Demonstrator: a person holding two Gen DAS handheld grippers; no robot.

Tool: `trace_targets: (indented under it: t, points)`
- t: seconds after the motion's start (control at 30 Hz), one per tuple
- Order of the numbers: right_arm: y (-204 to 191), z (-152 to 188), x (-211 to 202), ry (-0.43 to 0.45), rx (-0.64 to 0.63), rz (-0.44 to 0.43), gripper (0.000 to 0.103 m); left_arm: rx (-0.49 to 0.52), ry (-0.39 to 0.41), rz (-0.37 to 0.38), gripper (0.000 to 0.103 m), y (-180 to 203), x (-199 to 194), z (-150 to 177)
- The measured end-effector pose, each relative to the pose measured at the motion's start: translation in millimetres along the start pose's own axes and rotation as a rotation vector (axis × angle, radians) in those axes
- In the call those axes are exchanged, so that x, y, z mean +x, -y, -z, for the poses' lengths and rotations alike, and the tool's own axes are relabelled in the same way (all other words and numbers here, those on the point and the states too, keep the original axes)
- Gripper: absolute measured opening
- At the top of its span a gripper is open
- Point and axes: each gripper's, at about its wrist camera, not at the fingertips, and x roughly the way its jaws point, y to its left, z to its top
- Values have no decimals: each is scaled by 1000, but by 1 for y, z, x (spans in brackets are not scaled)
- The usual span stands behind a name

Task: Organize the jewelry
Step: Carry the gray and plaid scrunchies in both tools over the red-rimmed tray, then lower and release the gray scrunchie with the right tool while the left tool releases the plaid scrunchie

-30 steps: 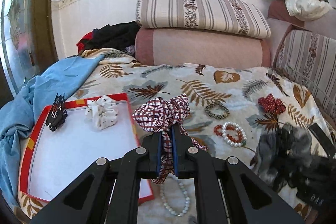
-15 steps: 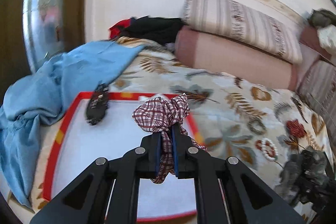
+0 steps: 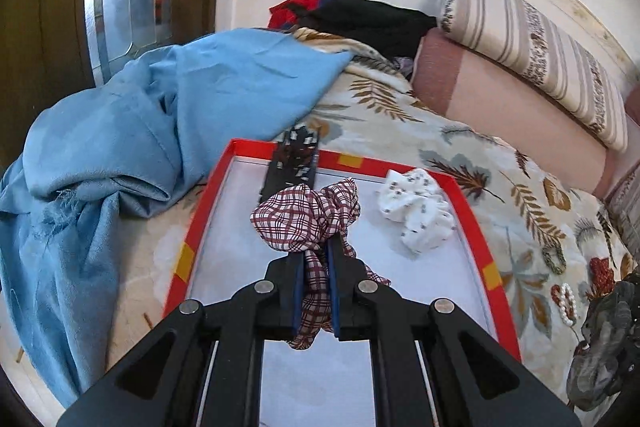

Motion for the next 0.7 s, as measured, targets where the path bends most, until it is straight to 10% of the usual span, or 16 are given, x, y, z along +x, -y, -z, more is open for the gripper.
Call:
trace_targets:
  t: [0.7]
  points:
    - [-12, -42, 137, -228, 51, -33, 24, -27, -107, -43, 9, -23, 43, -8]
